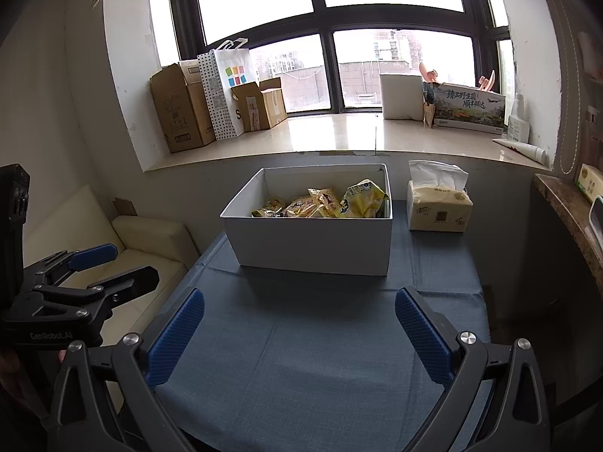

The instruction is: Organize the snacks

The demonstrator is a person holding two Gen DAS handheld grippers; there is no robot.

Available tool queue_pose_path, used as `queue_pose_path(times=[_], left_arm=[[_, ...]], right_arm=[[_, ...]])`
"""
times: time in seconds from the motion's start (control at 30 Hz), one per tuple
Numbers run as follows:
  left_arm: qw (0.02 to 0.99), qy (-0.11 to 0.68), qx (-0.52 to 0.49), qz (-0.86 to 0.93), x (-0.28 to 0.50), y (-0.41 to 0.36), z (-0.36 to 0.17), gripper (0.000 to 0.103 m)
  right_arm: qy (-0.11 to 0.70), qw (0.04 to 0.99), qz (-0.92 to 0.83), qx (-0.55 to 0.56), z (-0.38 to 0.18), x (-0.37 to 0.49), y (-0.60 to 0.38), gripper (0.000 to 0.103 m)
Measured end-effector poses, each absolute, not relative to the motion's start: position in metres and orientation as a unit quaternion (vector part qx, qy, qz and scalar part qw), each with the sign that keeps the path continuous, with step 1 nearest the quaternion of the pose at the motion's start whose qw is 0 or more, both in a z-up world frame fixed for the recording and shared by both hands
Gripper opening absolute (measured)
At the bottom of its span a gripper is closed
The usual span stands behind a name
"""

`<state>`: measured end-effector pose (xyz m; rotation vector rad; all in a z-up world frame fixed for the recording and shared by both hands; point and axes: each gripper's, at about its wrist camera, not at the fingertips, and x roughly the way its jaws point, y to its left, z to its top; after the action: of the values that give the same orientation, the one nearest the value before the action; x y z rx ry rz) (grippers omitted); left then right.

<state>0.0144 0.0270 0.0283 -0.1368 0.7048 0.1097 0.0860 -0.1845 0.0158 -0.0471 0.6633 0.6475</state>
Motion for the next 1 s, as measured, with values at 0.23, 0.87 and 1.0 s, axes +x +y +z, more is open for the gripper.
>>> queue_pose_path(times=[0.23, 0.87, 1.0], left_arm=[[0.935, 0.346, -0.066, 0.054, 0.0147, 0.0262, 0.0279, 0.103], [0.935, 0.346, -0.063, 0.053, 0.014, 0.0235, 0.0271, 0.103], [0.935, 0.346, -0.063, 0.052, 0.0141, 0.0232, 0.0267, 0.103]], right_arm=[[0.321, 0.894, 0.312, -0.023, 0.0152, 0.0856, -0.1841, 0.103], [0.322, 0.894, 0.311, -0.025, 0.0147, 0.0843, -0.183, 0.103], [0.322, 0.894, 0.311, -0.025, 0.0147, 0.0848, -0.1831, 0.103]])
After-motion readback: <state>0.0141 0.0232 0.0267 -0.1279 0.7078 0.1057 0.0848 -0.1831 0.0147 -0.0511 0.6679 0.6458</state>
